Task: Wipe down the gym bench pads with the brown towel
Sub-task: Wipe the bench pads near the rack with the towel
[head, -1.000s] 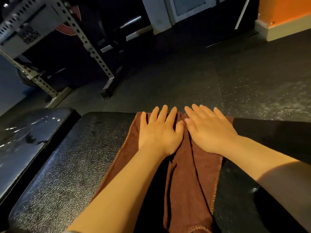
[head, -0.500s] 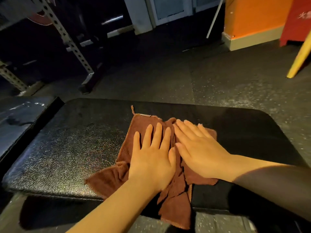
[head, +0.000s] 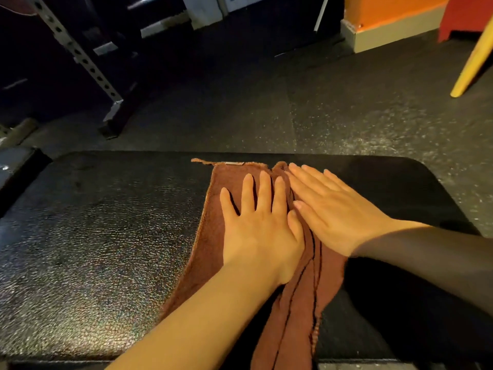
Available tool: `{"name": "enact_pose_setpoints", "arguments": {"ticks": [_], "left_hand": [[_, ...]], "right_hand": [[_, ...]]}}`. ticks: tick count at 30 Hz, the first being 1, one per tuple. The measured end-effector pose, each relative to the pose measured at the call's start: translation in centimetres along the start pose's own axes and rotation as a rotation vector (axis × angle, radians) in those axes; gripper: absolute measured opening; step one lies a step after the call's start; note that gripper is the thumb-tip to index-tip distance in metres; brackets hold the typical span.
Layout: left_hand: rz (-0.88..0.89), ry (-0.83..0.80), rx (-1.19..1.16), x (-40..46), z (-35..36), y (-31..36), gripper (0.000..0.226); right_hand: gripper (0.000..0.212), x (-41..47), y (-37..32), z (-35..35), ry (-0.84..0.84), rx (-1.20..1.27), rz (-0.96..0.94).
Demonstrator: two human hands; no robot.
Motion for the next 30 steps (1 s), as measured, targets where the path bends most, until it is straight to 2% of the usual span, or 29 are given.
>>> {"name": "enact_pose_setpoints", "arguments": {"ticks": [4,8,11,14,17,23,27,30], "left_hand": [[0.014,-0.035,-0.007,3.4,-0.4,1.5,0.061],[0.035,-0.047,0.005,6.4,-0.2,2.7,0.06],[0.045,-0.048,0.009,8.4,-0.1,3.4,0.059],[0.053,-0.04,0.002,9.7,-0.1,4.0,0.059],[0.045,-0.042,0.006,10.1,-0.1,4.2,0.058],[0.038,-0.031,-0.01,8.9,-0.4,4.3,0.058],[0.09,-0.036,-0.018,5.6,-0.1,5.0,0.058],[0.142,-0.039,-0.035,2.1,0.2,5.0,0.058]], "right_hand": [[0.078,1.6,3.0,-0.2,0.008,-0.054,0.041],[0.087,2.8,5.8,-0.6,0.009,-0.071,0.084],[0.086,3.4,7.6,-0.6,0.02,-0.068,0.12],[0.079,3.6,8.8,-0.5,0.024,-0.046,0.156],[0.06,3.4,8.8,-0.5,0.002,-0.03,0.214],[0.058,1.1,7.5,-1.0,-0.04,0.028,0.297],[0.062,-2.1,6.5,-0.7,-0.084,-0.035,0.28],[0.083,-4.1,5.3,-0.9,-0.102,-0.12,0.187]]}}
Point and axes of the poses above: each hand's wrist, its own x-axis towards the middle knuckle, its own z-axis out of the palm, y = z × x, the point moved 2 cm from there along x, towards the middle knuckle, and after that the axes turned 1 degree about -x, right-handed, at the moved point
